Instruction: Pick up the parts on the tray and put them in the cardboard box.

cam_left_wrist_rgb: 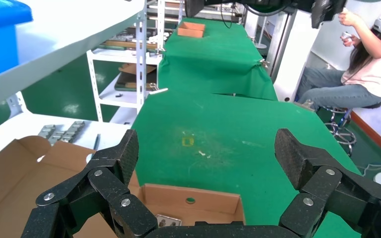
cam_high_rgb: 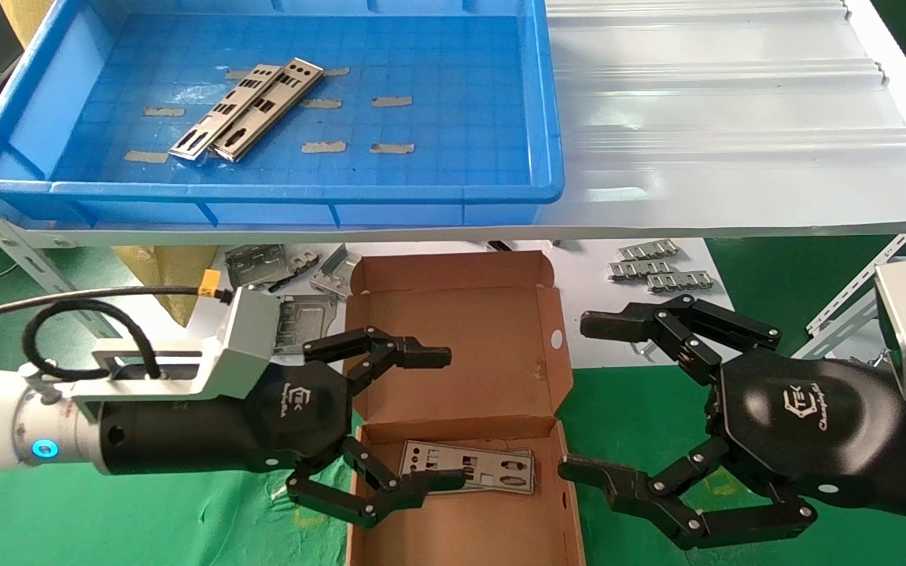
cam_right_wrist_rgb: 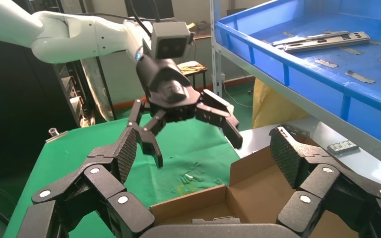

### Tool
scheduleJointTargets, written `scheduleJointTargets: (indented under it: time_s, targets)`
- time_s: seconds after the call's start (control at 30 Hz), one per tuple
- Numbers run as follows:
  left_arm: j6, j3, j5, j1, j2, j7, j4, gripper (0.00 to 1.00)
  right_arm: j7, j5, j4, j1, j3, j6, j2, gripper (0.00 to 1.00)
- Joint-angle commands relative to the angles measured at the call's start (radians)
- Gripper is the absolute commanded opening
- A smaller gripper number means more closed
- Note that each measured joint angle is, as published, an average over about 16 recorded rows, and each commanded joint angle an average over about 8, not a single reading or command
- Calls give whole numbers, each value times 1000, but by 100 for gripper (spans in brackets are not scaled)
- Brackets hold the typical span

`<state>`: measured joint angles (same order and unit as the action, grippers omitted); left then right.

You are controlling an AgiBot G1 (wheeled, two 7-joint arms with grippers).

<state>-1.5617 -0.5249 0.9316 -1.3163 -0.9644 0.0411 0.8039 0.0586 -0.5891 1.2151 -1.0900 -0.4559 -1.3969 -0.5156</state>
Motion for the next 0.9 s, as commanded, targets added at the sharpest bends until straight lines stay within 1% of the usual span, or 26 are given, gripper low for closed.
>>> scheduleJointTargets:
  time_s: [0.03, 0.9]
  targets:
    - [4, 17, -14, 16, 24, -15, 32, 100, 0, 0, 0, 0, 0, 0, 0, 100]
    - [56, 210, -172, 207, 302, -196, 411, 100, 0, 0, 0, 0, 0, 0, 0, 100]
